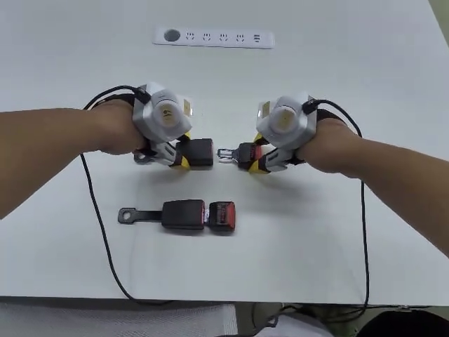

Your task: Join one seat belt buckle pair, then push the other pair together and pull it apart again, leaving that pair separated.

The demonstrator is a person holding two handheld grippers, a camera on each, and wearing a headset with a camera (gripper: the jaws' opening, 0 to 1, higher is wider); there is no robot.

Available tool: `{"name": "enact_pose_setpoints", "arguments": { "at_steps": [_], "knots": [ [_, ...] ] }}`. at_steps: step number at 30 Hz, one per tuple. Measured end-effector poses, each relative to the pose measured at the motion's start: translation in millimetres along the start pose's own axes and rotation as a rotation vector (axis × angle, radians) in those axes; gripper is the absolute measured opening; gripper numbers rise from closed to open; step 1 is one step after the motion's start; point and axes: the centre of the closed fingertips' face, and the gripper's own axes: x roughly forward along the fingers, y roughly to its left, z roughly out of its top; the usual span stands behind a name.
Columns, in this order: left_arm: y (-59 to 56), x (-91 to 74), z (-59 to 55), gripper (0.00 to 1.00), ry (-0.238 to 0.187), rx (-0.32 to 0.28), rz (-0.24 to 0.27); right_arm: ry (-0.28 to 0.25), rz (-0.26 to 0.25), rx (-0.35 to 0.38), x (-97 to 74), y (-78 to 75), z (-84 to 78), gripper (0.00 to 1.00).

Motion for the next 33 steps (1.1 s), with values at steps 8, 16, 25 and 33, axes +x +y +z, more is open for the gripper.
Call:
{"name": "enact_pose_setpoints", "arguments": {
  "at_steps": [8,16,25,33],
  "knots": [
    [-0.6,-0.2,-0.2,0.33,0.011,0.003,0.000,0.010,-0.017,-0.034,-1.0,-1.9,1.9,0.34],
    [-1.7,0.3,0.1,0.32,0.020,0.029,-0.008,-0.012,-0.028,-0.060,6.7,-3.8,13.8,0.34],
    [-0.2,0.5,-0.2,0.32,0.003,0.032,-0.017,-0.013,-0.010,-0.047,10.9,-6.3,10.6,0.33],
    [0.3,1.0,-2.5,0.31,-0.025,0.018,-0.003,-0.007,0.019,-0.049,17.3,-4.6,18.7,0.32]
  ]
}}
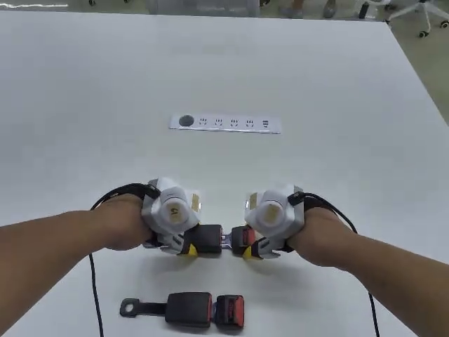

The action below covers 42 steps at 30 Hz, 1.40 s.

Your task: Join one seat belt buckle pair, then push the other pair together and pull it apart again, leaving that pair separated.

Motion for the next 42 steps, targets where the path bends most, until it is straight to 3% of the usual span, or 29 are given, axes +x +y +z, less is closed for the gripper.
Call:
{"name": "enact_pose_setpoints", "arguments": {
  "at_steps": [3,22,28,37,42],
  "knots": [
    [0.1,0.6,-0.1,0.31,-0.001,0.005,-0.002,0.010,0.002,-0.013,4.0,0.6,6.6,0.32],
    [1.3,2.4,0.0,0.32,0.026,0.019,-0.032,0.008,0.010,0.001,0.7,0.1,3.2,0.33],
    [0.5,2.0,0.6,0.32,0.036,0.051,-0.039,0.023,0.002,0.007,-5.7,1.0,-8.7,0.33],
    [-0.1,2.2,1.0,0.32,0.063,0.044,-0.040,0.007,0.003,0.037,-11.1,3.1,-12.5,0.34],
    [-0.8,2.3,1.0,0.32,0.070,0.043,-0.043,0.011,-0.008,0.068,-22.7,5.4,-32.8,0.34]
  ]
}}
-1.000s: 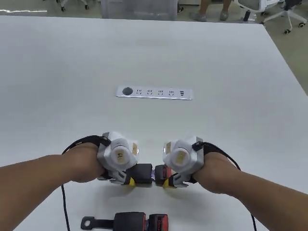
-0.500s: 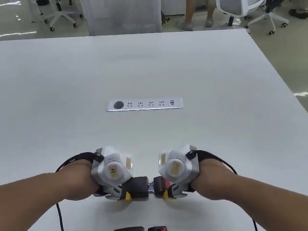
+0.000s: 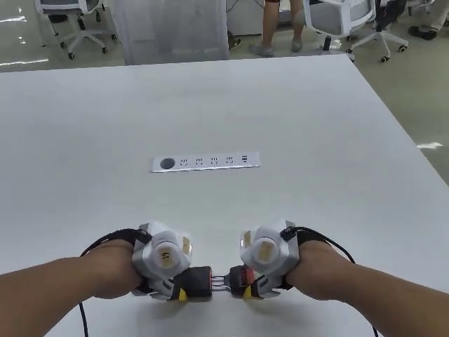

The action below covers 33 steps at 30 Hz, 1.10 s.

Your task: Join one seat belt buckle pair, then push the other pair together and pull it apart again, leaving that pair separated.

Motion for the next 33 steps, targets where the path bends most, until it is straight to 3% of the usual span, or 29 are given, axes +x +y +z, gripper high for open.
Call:
{"name": "enact_pose_setpoints", "arguments": {
  "at_steps": [4,14,20,24,33],
  "knots": [
    [-0.4,-0.1,-0.5,0.33,-0.003,-0.001,-0.001,0.012,-0.006,0.007,-11.7,1.6,-19.6,0.34],
    [-0.8,0.4,0.0,0.33,-0.018,0.009,-0.002,0.075,-0.039,0.058,-44.4,-0.3,-87.9,0.35],
    [-0.7,0.4,-0.1,0.33,-0.014,0.006,0.002,0.107,-0.049,0.080,-57.6,-0.3,-112.9,0.35],
    [-0.5,0.9,0.3,0.33,0.000,-0.003,-0.002,0.119,-0.047,0.089,-61.8,-0.7,-122.3,0.35],
    [1.1,0.0,-1.0,0.34,0.023,-0.036,0.022,0.135,-0.065,0.090,-62.1,0.5,-122.0,0.37]
  ]
}}
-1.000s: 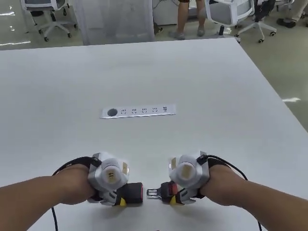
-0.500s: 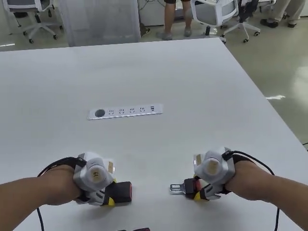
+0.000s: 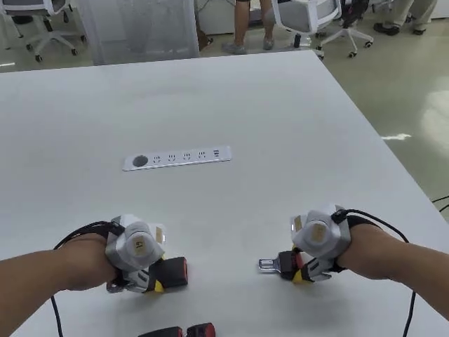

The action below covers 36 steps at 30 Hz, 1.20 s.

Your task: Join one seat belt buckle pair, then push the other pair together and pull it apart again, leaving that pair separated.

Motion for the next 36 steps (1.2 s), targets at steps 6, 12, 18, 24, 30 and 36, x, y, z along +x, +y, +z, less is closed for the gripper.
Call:
{"name": "enact_pose_setpoints", "arguments": {
  "at_steps": [6,12,18,24,30,36],
  "knots": [
    [8.5,-8.4,-4.0,0.49,-0.003,0.001,0.091,-0.011,-0.115,0.042,-7.9,-12.5,-1.7,0.53],
    [16.4,-50.2,9.1,0.53,-0.158,-0.143,0.233,-0.147,-0.214,0.200,-36.7,-14.3,9.9,0.57],
    [-6.8,-80.3,10.9,0.59,-0.228,-0.182,0.290,-0.228,-0.261,0.266,-59.8,10.2,18.8,0.64],
    [-56.0,-105.1,-0.4,0.66,-0.312,-0.262,0.315,-0.326,-0.327,0.328,-83.0,34.4,27.5,0.70],
    [-99.8,-115.8,-26.0,0.74,-0.310,-0.402,0.323,-0.390,-0.344,0.368,-99.6,70.9,30.8,0.80],
    [-127.6,-122.4,-47.7,0.91,-0.319,-0.489,0.367,-0.398,-0.344,0.405,-101.4,99.2,23.4,0.88]
  ]
}}
